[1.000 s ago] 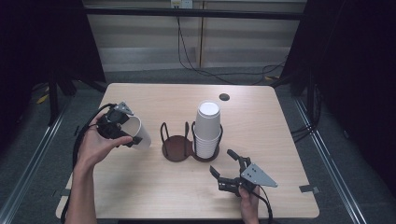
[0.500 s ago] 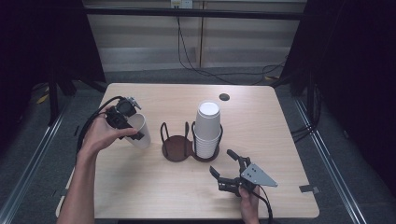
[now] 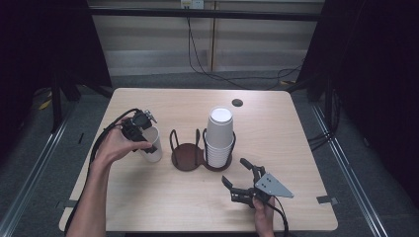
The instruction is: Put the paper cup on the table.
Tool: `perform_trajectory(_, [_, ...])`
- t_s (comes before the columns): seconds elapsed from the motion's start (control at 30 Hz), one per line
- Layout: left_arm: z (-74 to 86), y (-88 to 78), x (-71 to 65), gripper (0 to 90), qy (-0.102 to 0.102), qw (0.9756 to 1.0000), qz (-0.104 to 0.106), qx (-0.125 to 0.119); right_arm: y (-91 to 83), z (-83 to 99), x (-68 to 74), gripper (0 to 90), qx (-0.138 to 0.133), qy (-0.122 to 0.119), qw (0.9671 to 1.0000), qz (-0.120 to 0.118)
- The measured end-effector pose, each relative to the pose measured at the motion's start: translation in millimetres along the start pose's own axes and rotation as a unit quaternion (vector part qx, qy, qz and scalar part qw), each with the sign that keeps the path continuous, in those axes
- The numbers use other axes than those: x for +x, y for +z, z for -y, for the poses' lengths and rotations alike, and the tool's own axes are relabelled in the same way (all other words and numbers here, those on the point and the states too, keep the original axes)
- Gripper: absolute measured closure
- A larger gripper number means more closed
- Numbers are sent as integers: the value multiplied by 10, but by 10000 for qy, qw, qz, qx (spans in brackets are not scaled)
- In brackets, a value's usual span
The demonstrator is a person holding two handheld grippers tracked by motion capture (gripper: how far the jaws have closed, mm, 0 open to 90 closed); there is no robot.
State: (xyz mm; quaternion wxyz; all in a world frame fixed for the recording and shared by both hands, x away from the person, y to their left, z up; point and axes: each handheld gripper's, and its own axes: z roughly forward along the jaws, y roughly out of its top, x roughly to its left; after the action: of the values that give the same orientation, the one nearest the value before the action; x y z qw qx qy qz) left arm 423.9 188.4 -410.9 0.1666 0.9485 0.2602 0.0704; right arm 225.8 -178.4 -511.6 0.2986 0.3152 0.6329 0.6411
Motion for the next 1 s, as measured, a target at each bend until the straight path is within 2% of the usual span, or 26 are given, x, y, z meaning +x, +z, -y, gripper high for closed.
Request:
perform_trajectory(0.1, [9,17,-15,73,-35,9999,23,-96,0,0,0,134,-4,-1,10000,-4])
perform_trajectory(0.17, [11,18,-15,65,14,9999,80,-89,0,0,0,133,-3,1,10000,0])
perform_trajectory(0.23, [19,21,-16,63,14,10000,27,-55,0,0,0,133,-3,1,10000,1])
perform_trajectory(0.43, [63,55,-34,67,-32,9998,38,-181,1,0,0,133,2,4,10000,8])
perform_trajectory(0.47, [67,67,-35,71,-92,9997,32,-209,0,0,0,133,2,4,10000,10])
perform_trajectory(0.57, [79,94,-65,71,-11,9996,-128,-248,1,0,0,133,-3,6,10000,13])
perform_trajectory(0.83, [156,117,-84,66,95,9991,-137,-399,1,0,0,133,7,3,10000,10])
perform_trajectory(0.9, [189,138,-86,60,-2,9987,-96,-508,1,0,0,133,7,5,10000,11])
perform_trajectory(0.93, [214,152,-69,62,14,9989,36,-467,1,0,0,133,8,5,10000,10])
perform_trajectory(1.0, [275,172,-33,51,-8,9987,132,-487,1,0,0,133,7,5,10000,12])
